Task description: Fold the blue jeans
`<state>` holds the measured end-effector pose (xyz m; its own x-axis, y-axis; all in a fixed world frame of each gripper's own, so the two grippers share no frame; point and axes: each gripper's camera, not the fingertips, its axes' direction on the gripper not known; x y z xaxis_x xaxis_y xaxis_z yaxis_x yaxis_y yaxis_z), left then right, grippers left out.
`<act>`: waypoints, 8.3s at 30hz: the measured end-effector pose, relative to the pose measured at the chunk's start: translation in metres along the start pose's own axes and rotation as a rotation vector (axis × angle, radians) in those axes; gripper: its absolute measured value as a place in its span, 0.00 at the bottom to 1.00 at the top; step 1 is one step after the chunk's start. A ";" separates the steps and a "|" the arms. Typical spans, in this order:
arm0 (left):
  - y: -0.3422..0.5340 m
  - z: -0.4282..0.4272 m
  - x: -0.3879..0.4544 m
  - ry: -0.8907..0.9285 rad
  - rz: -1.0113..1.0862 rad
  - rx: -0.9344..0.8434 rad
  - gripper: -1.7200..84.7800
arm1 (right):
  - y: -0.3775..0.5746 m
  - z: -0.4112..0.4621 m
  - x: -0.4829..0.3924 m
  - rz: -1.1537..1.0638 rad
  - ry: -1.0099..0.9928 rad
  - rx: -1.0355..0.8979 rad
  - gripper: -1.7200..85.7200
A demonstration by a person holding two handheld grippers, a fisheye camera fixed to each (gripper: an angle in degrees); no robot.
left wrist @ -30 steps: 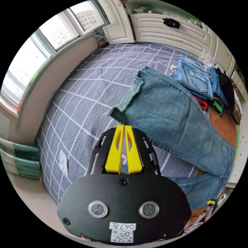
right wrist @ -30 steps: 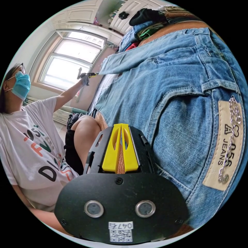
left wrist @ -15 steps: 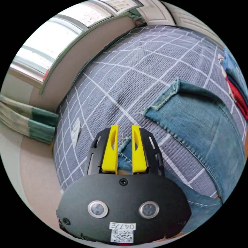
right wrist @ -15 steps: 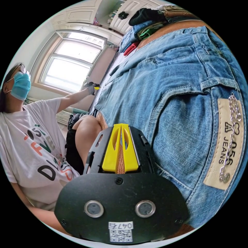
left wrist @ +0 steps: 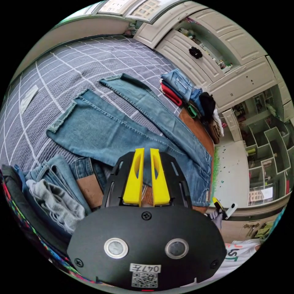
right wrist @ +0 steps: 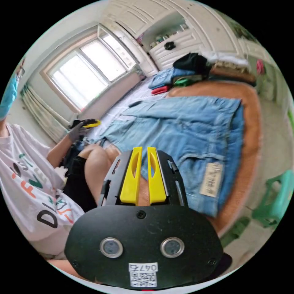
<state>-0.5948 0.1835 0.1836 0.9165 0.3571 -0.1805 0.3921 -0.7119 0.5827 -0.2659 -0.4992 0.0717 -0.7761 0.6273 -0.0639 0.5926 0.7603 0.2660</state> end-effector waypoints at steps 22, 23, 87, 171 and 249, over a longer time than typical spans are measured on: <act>0.177 -0.103 0.002 0.289 0.019 0.006 0.01 | 0.086 -0.068 0.063 0.406 0.228 -0.081 0.02; 0.187 -0.112 -0.001 0.269 0.010 0.011 0.01 | 0.087 -0.077 0.065 0.384 0.238 -0.077 0.02; 0.124 -0.379 0.077 -0.156 -0.136 0.522 0.01 | 0.162 -0.273 0.056 0.153 -0.005 -0.207 0.01; 0.029 -0.070 0.187 0.213 -0.215 -0.026 0.26 | -0.052 -0.270 0.012 0.529 0.474 -0.380 0.12; 0.105 0.139 0.039 0.319 -0.332 0.290 0.14 | -0.949 0.402 -0.553 -0.942 0.052 -0.710 0.09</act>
<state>-0.5066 0.0383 0.1275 0.6875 0.7249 -0.0422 0.7037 -0.6509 0.2848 -0.3123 -1.4993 -0.5318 -0.8608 -0.1509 -0.4860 -0.4583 0.6451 0.6114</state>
